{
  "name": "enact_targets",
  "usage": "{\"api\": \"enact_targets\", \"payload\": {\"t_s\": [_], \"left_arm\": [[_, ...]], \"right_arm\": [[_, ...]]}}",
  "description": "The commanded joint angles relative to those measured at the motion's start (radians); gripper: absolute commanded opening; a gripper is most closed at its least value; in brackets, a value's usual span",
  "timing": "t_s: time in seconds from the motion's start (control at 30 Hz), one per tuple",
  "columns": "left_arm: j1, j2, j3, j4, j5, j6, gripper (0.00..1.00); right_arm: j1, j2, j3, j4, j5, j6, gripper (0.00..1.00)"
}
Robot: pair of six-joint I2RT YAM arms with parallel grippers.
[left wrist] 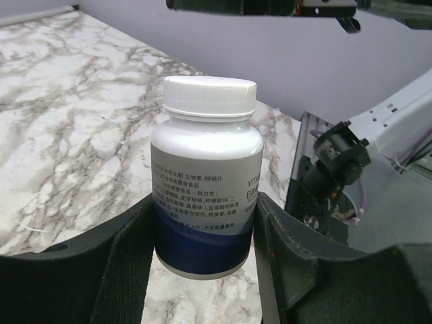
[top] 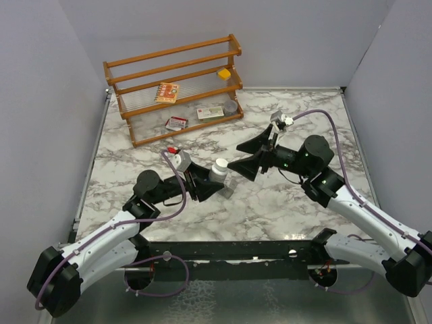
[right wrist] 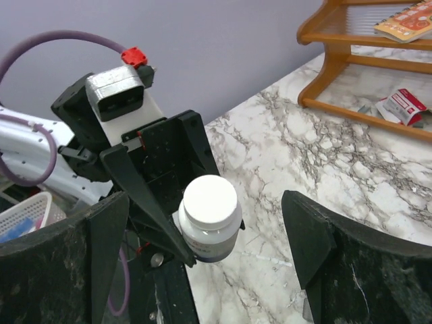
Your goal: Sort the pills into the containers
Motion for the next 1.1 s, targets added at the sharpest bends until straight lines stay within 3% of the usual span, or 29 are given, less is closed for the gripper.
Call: {"api": "enact_targets", "payload": {"t_s": [0.0, 0.23, 0.63, 0.7, 0.87, 1.07], "left_arm": [[-0.008, -0.042, -0.01, 0.037, -0.125, 0.046, 0.0], [-0.036, -0.095, -0.029, 0.037, -0.232, 0.089, 0.0], [-0.068, -0.148, -0.072, 0.037, -0.357, 0.137, 0.0], [-0.071, -0.164, -0.085, 0.037, -0.394, 0.146, 0.0], [-0.075, -0.182, -0.1, 0.036, -0.443, 0.157, 0.0], [-0.078, -0.187, -0.103, 0.04, -0.483, 0.172, 0.0]], "right_arm": [[0.091, 0.026, 0.044, -0.011, 0.243, -0.043, 0.96], [0.373, 0.111, 0.154, -0.118, 0.726, -0.179, 0.97], [0.53, 0.189, 0.189, -0.086, 1.127, -0.235, 1.0], [0.536, 0.191, 0.185, -0.072, 1.162, -0.233, 0.97], [0.538, 0.23, 0.22, -0.083, 1.17, -0.23, 0.79], [0.538, 0.268, 0.258, -0.099, 1.134, -0.208, 0.73]]}}
